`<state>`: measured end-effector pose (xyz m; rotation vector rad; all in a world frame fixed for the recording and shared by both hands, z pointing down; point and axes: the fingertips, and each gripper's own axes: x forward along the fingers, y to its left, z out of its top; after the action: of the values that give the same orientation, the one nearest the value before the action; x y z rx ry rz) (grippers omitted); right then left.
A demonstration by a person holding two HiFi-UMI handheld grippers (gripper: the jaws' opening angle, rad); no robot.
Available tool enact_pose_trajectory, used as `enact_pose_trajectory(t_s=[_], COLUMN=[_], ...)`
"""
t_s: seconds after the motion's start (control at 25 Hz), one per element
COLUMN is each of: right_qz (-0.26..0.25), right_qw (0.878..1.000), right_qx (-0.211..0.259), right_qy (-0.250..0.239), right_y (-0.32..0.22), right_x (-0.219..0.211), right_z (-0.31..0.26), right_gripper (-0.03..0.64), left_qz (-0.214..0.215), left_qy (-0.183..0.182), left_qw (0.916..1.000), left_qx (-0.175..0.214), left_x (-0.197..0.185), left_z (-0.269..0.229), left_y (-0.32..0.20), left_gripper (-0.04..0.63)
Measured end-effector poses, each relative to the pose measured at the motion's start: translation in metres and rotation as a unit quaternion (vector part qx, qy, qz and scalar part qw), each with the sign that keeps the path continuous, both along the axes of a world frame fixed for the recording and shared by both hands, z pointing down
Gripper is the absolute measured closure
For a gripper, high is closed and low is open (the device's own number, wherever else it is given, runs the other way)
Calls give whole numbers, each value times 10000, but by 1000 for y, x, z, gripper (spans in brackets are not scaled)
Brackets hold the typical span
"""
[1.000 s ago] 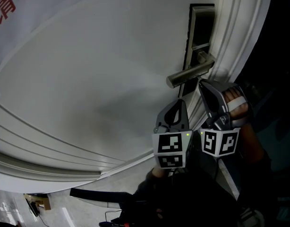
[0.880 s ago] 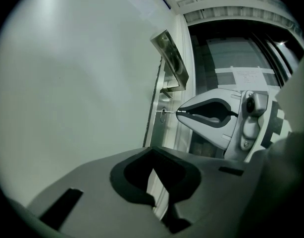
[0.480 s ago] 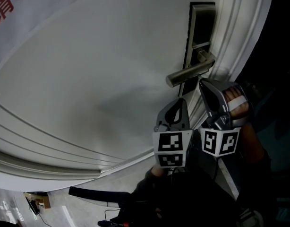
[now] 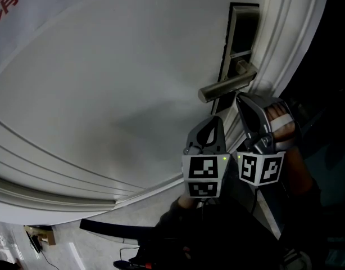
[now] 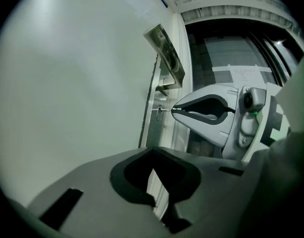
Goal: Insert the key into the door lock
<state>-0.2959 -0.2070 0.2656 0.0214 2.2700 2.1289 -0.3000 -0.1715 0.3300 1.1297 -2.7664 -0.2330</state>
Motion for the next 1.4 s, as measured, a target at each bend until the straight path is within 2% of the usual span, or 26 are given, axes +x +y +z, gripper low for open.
enact_pose_trajectory(t_s=[1.4], right_qz=[14], right_qw=[10000], right_qx=[13], right_qy=[47], right_y=[1], right_x=[-4], right_z=[-1], right_gripper=[604], left_qz=[67], left_qy=[29], left_qw=[10000], left_qx=[-27], left_x=[-2], left_z=[1], left_y=[1], left_gripper=[595])
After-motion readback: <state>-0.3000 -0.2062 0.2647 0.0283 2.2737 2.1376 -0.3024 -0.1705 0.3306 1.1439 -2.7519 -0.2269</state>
